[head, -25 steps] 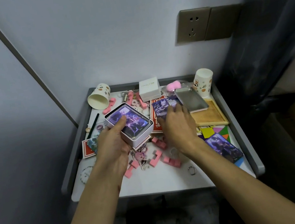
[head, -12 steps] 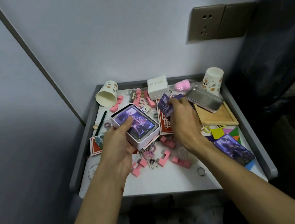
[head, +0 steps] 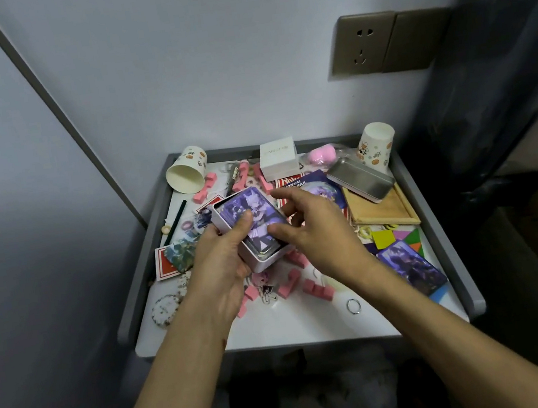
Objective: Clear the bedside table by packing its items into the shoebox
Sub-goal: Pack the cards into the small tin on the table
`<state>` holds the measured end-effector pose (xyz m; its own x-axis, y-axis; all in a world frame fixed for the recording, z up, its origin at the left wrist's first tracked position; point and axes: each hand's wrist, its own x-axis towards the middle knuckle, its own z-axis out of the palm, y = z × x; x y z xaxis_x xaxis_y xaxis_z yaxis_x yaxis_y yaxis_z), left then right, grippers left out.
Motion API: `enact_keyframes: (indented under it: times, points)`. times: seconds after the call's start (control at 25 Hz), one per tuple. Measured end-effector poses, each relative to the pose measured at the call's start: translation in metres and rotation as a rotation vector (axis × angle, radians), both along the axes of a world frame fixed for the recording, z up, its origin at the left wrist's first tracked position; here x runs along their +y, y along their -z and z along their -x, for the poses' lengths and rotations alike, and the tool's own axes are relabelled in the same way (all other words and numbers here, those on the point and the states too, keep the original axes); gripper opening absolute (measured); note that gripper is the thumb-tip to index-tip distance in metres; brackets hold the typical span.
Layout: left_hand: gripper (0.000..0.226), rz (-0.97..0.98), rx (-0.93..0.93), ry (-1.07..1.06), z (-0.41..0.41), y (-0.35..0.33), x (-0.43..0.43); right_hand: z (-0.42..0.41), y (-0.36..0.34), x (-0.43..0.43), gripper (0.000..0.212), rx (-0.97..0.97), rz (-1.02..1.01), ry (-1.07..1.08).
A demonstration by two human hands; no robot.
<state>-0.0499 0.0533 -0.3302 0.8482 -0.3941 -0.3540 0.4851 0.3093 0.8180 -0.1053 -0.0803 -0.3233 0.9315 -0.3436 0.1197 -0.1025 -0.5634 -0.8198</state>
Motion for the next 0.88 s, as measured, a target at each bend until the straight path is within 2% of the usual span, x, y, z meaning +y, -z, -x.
enact_keyframes:
  times: [0.12,0.24,0.32,0.44,0.56,0.72,0.88]
  points:
    - [0.026,0.010,0.003,0.004,0.005,-0.002,-0.009,0.005,0.002,-0.004,0.038,-0.045,0.241,0.008]
    - [0.021,0.017,0.017,-0.001,0.012,-0.003,-0.022,0.024,0.004,-0.030,0.025,-0.033,0.337,0.129]
    - [0.020,0.019,0.044,-0.011,0.016,-0.003,-0.029,0.048,0.007,-0.058,0.023,0.109,0.490,0.274]
    - [0.021,0.025,0.090,-0.001,0.021,-0.001,-0.040,0.082,0.018,-0.082,0.039,0.491,0.752,0.383]
    - [0.019,0.018,0.121,0.055,0.034,0.002,-0.054,0.097,0.030,-0.088,0.046,0.602,0.804,0.369]
    - [0.021,-0.040,0.117,0.164,0.047,0.009,-0.068,0.095,0.034,-0.096,0.042,0.544,0.773,0.342]
    - [0.020,-0.071,0.134,0.200,0.047,0.012,-0.072,0.089,0.032,-0.099,0.050,0.566,0.720,0.318]
